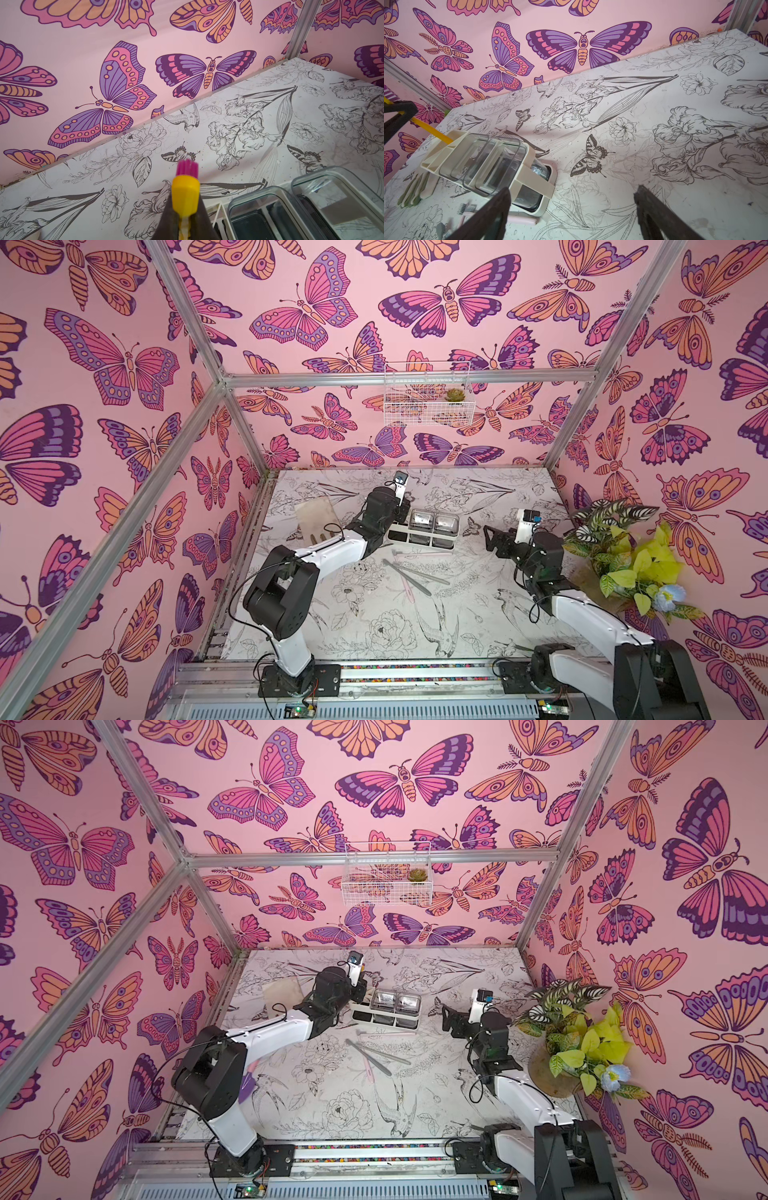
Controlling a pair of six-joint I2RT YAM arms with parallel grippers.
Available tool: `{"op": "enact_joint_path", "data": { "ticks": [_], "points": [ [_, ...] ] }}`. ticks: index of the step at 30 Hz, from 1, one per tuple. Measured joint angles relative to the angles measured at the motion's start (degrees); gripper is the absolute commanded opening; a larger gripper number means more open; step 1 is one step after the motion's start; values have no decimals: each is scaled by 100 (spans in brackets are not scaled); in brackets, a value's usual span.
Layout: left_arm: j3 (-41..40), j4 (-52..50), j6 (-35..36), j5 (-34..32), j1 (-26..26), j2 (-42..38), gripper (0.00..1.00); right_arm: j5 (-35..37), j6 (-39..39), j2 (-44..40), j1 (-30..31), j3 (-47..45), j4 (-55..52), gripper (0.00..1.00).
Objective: Place the toothbrush into the toothbrush holder
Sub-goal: Place the toothbrush in the toothbrush holder.
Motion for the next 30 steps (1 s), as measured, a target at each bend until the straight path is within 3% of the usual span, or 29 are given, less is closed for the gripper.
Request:
{"op": "enact_joint_path", "data": {
  "ticks": [7,15,30],
  "points": [
    [-63,396,-31,-170,2,216,0,20,-17,63,0,0,4,94],
    [-669,1235,-282,-295,72,243,0,63,-42,116,0,2,4,94],
    [-715,1506,-723,-31,118,326,0,105,-105,179,0,26,-4,94]
  ]
}}
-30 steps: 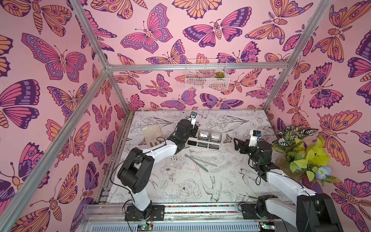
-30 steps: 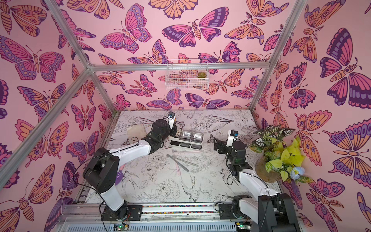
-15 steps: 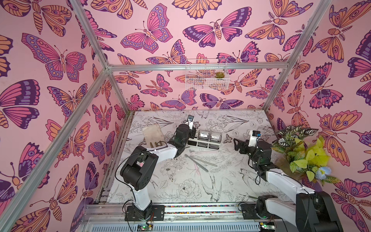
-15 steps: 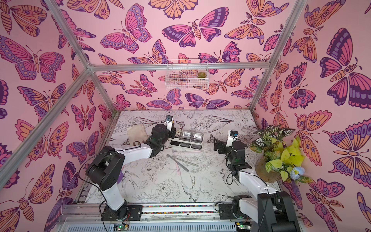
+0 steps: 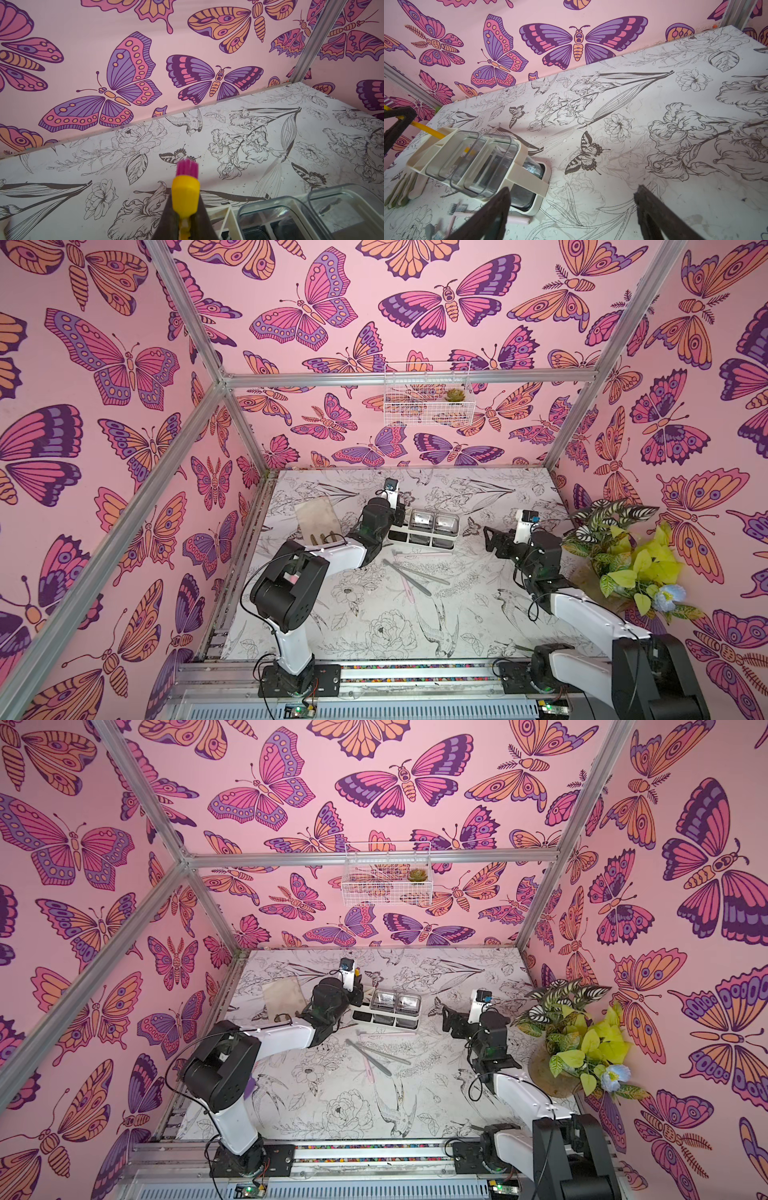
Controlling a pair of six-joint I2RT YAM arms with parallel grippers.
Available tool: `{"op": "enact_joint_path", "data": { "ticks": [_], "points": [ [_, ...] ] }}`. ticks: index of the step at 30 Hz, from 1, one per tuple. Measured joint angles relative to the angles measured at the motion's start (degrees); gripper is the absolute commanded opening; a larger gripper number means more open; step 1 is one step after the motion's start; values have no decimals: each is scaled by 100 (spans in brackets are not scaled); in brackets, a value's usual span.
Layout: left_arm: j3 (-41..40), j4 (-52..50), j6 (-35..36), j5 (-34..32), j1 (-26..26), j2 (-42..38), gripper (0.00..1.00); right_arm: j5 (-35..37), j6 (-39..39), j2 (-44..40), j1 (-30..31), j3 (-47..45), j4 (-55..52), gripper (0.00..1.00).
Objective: Place the toothbrush into the toothbrush holder
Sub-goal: Place the toothbrush in the toothbrush holder.
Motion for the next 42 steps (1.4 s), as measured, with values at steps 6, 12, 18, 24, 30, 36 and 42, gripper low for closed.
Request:
{"op": "enact_joint_path", "data": {
  "ticks": [6,12,18,24,30,36,42],
  "points": [
    [0,-39,-33,59,7,155,0,4,-7,31,0,20,-28,94],
    [4,-50,-33,70,13,162,0,4,-7,55,0,37,-42,94],
    [20,4,-33,70,13,205,0,4,-4,66,0,42,-42,94],
    [94,-31,-33,70,13,249,2,22,-2,85,0,50,-50,94],
    [109,-74,-9,85,13,251,17,42,0,133,0,98,-83,95],
    [109,-400,50,111,17,251,36,63,0,140,0,101,-87,97],
    [109,-492,63,129,17,251,40,66,0,140,0,103,-103,97]
  ]
}}
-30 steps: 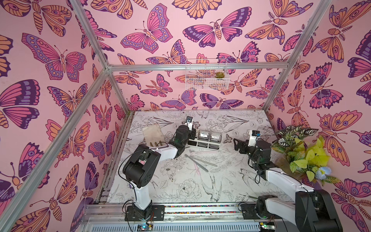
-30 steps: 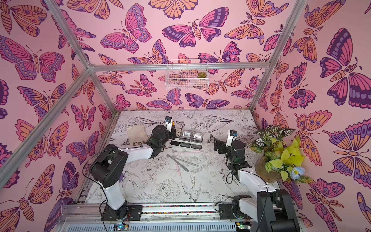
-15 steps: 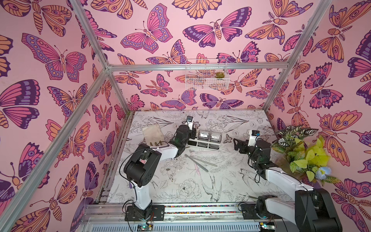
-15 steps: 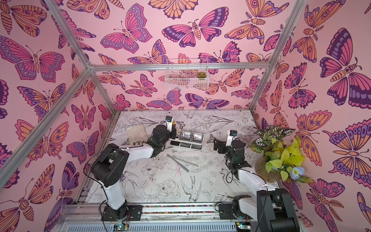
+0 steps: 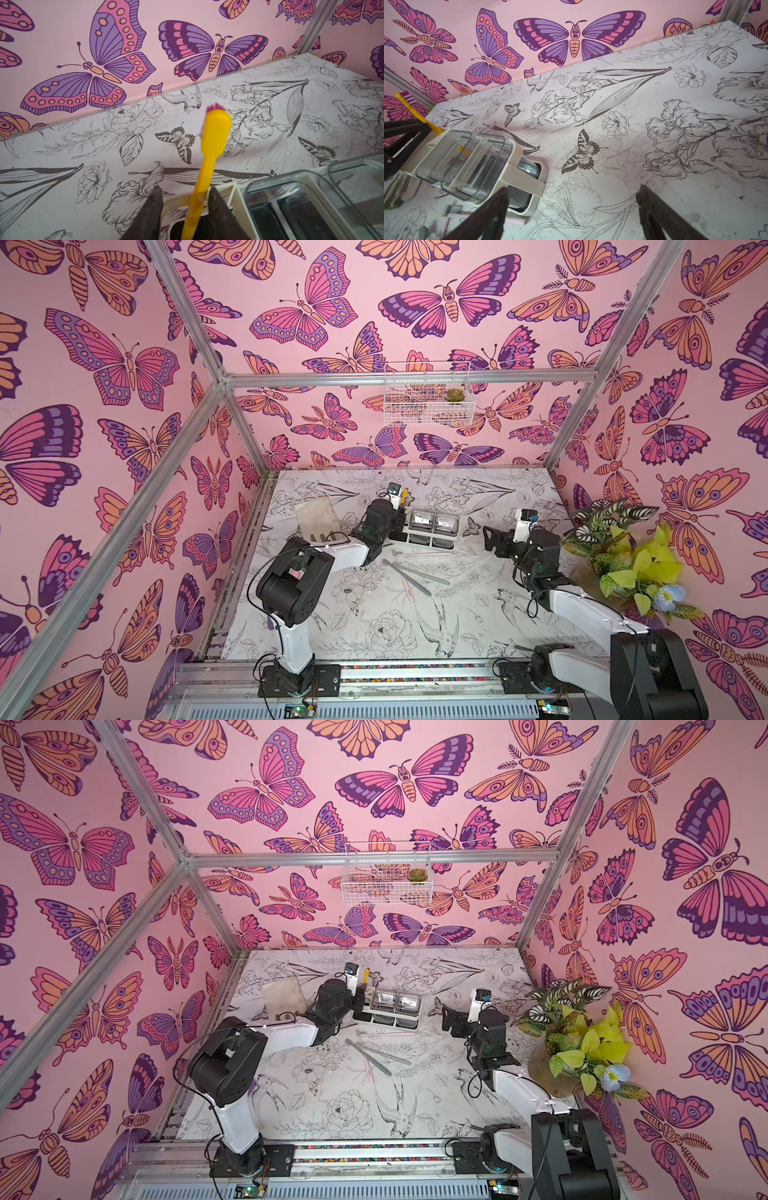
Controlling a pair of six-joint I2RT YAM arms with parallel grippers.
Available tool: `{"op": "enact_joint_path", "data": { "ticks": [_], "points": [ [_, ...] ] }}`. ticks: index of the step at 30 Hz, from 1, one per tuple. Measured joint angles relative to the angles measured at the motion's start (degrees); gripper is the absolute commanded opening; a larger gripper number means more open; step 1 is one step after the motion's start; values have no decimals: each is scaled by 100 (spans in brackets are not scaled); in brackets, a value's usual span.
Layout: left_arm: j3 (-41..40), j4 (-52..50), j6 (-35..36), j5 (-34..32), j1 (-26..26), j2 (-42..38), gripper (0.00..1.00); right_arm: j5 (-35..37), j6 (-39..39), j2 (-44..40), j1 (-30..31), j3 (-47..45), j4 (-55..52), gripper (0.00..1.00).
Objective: Place the toothbrush into the toothbrush holder
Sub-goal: Place the toothbrush in the toothbrush holder.
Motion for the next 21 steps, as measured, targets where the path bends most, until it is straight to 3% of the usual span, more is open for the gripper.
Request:
{"op": "enact_joint_path", "data": {
  "ticks": [21],
  "points": [
    [-2,-61,-15,166,0,-417,46,79,4,0,0,2,-24,99]
  ]
}}
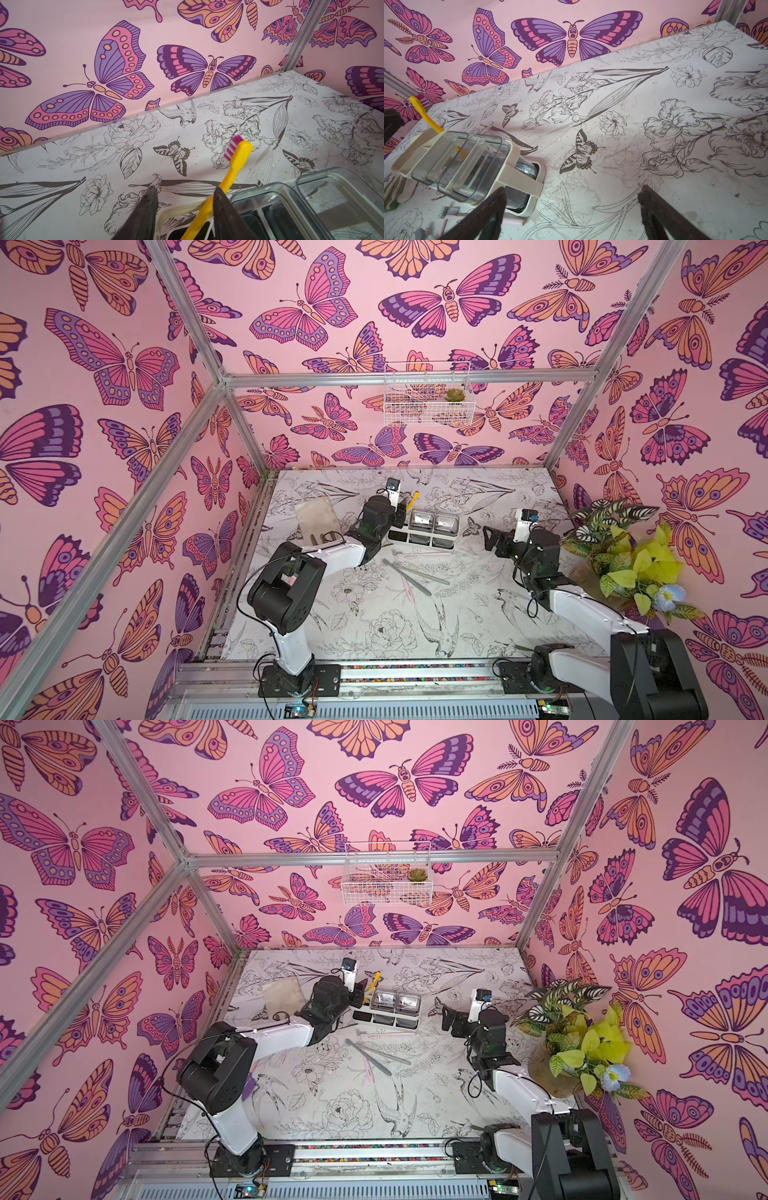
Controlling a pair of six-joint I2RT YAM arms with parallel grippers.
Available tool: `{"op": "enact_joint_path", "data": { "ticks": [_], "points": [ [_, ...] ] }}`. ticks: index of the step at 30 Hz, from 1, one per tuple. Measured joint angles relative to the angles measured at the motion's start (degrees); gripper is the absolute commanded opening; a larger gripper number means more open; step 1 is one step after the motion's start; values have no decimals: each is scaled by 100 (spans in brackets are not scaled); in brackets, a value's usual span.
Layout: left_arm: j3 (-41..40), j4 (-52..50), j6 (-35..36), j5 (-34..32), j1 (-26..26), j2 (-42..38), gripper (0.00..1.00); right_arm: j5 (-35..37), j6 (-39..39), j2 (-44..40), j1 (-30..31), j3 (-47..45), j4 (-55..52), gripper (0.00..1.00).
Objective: Place the toothbrush into the toothbrush holder
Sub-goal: Place the toothbrush in the toothbrush holder, then pick up the toothbrush from the center of the board.
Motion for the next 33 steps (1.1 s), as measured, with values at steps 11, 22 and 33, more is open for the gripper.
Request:
{"op": "enact_joint_path", "data": {
  "ticks": [11,22,33],
  "points": [
    [-4,-76,-24,138,-2,-221,47,52,0,0,0,0,0,99],
    [55,-693,-122,160,-13,-728,47,42,0,0,0,0,0,99],
    [225,-2306,-870,610,-20,-2216,48,-177,0,0,0,0,2,99]
  ]
}}
